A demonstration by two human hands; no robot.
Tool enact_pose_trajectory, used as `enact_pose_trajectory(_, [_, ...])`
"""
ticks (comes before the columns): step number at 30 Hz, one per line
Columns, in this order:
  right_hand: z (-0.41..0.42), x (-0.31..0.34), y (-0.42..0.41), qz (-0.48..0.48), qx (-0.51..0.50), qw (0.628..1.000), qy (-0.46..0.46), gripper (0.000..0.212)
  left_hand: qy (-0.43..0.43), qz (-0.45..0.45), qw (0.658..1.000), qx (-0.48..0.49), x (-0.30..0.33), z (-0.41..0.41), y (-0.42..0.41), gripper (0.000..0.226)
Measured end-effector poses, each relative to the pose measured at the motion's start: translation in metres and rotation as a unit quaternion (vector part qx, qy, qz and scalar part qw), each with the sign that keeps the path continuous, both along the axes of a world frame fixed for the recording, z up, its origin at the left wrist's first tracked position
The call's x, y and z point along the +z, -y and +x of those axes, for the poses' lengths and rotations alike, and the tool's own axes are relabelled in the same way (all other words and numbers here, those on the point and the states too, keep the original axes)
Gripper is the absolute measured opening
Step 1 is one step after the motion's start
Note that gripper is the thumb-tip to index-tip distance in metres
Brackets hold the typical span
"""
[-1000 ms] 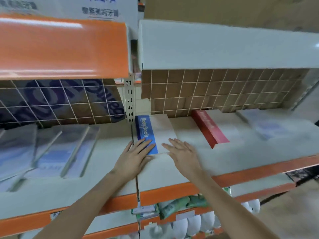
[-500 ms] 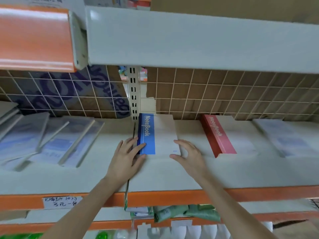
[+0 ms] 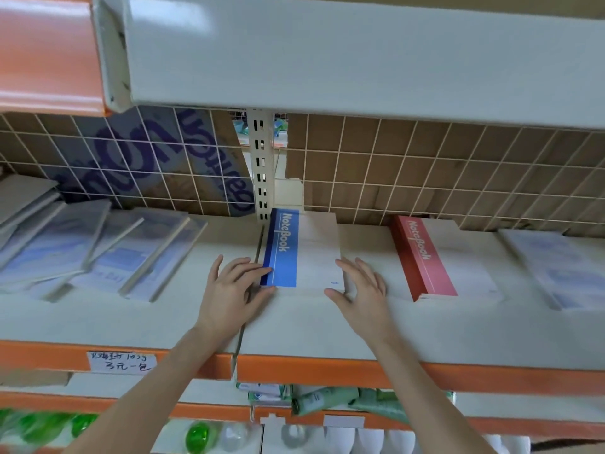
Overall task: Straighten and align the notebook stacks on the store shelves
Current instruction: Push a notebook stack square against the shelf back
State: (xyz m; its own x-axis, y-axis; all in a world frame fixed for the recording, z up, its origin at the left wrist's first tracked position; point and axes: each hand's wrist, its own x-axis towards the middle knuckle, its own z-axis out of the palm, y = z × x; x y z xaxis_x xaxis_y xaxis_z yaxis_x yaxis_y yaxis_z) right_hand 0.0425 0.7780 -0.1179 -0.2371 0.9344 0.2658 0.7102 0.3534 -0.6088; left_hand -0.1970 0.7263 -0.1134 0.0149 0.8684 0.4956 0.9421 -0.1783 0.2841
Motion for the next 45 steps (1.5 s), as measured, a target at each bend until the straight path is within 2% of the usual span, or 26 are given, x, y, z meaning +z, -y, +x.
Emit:
enact_pose_trajectory(10, [0.001, -0.003, -0.004, -0.02, 0.019, 1.0, 0.001, 0.05, -0.036, 0.03, 0.998, -0.036, 0.0, 0.0, -0.002, 0.064])
enact_pose_trajectory(14, [0.001, -0.003, -0.003, -0.022, 0.017, 1.0, 0.002, 0.05, -0.036, -0.021, 0.998, -0.037, 0.001, -0.008, 0.002, 0.065])
enact_pose_trajectory(17, [0.001, -0.005, -0.003, -0.018, 0.017, 1.0, -0.003, 0.051, -0.06, -0.062, 0.996, -0.03, 0.001, -0.013, 0.006, 0.051])
enact_pose_trajectory(21, [0.001, -0.007, -0.004, -0.006, -0.011, 1.0, -0.01, 0.055, -0.011, -0.1, 0.993, 0.056, 0.003, -0.006, 0.008, 0.037])
enact_pose_trajectory(27, [0.002, -0.006, -0.005, -0.014, -0.006, 1.0, 0.009, 0.055, 0.085, -0.063, 0.983, 0.151, -0.001, 0.022, 0.007, 0.028])
enact_pose_trajectory(31, [0.003, -0.004, -0.004, -0.023, 0.02, 0.999, 0.013, 0.053, 0.124, -0.06, 0.974, 0.18, -0.004, 0.03, 0.005, 0.026])
enact_pose_trajectory(35, [0.004, -0.002, -0.001, -0.034, 0.033, 0.999, 0.018, 0.059, 0.122, -0.085, 0.969, 0.195, 0.0, 0.032, 0.006, 0.03])
enact_pose_trajectory(37, [0.004, 0.0, 0.002, -0.038, 0.039, 0.997, 0.055, 0.069, 0.111, -0.14, 0.966, 0.188, 0.006, 0.032, 0.009, 0.037])
enact_pose_trajectory(39, [0.0, 0.002, 0.005, -0.034, 0.047, 0.989, 0.136, 0.08, 0.099, -0.186, 0.962, 0.175, 0.013, 0.027, 0.014, 0.049])
enact_pose_trajectory(41, [-0.006, 0.008, 0.007, -0.05, 0.034, 0.983, 0.171, 0.086, 0.073, -0.181, 0.966, 0.17, 0.022, 0.016, 0.022, 0.057])
enact_pose_trajectory(45, [-0.04, 0.032, 0.012, -0.042, 0.026, 0.983, 0.175, 0.088, -0.054, -0.15, 0.972, 0.172, 0.04, -0.033, 0.046, 0.058])
